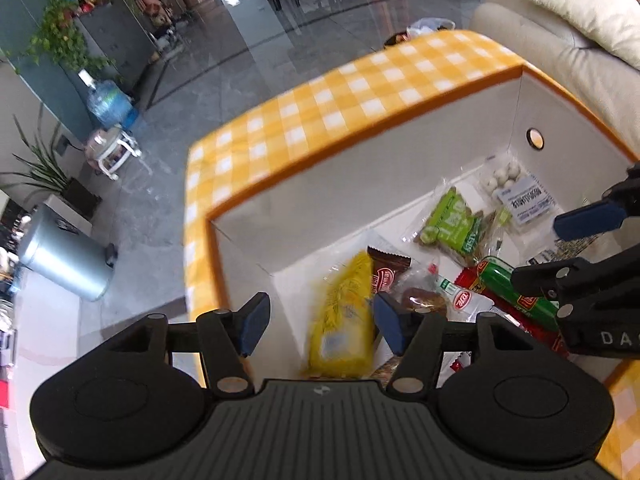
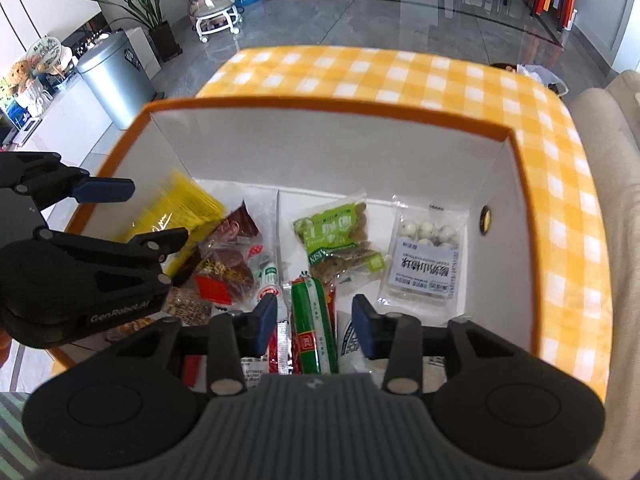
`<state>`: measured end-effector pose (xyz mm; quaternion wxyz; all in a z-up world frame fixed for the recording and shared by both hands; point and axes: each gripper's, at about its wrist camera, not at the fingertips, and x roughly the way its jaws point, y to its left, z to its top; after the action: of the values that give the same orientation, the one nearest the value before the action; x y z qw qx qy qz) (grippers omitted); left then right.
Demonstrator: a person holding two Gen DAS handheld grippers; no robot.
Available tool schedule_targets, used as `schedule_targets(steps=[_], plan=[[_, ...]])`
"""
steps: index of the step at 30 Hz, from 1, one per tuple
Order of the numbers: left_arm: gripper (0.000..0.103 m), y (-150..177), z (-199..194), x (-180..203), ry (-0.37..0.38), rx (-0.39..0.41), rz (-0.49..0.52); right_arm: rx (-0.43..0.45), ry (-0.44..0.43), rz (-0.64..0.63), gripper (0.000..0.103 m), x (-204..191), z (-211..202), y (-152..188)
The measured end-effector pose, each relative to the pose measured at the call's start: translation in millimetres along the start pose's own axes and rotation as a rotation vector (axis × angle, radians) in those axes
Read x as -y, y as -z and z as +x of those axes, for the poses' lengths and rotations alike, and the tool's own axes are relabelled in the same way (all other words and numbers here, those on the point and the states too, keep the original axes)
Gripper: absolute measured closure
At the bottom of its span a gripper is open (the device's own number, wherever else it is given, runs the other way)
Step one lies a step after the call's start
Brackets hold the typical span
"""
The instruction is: Organize snacks
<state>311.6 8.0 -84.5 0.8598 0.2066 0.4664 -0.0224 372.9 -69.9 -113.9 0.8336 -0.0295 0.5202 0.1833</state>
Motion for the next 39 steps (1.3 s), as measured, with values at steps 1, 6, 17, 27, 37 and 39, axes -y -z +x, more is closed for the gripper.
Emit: schedule_targets(steps=[1, 6, 17, 27, 37, 39], plan=[[0.031, -0.8, -7.2, -0.5, -0.006, 0.011, 0.0, 0.007, -0.001, 0.004, 0.053, 0.2, -5.3, -0.3], [0.029, -3.8, -45.7, -8.8, -0.017, 0.082, -0.027, 0.04, -0.012, 0.043, 0.042, 4.7, -35.3, -1.9], [0.024, 6.6, -160.6, -32.1, 0.025, 0.305, -0.192, 0.229, 0.04, -0.006, 0.025, -8.4, -152.6, 6.2], [0.013, 59.8, -261.1, -12.3, -0.014, 0.576, -0.263, 0.454, 0.07, -0.071, 0.01, -34.4, -269.1, 82.0], [0.01, 96.8, -272.7, 16.6, -0.023, 0.559, -0.288, 0.553, 0.154, -0.086, 0.007, -63.0, -303.2, 168.3], [0.01, 103.8, -270.9, 20.9, -0.017, 0.534, -0.311, 0.552, 0.161, -0.073, 0.006, -66.0, -302.2, 178.6]])
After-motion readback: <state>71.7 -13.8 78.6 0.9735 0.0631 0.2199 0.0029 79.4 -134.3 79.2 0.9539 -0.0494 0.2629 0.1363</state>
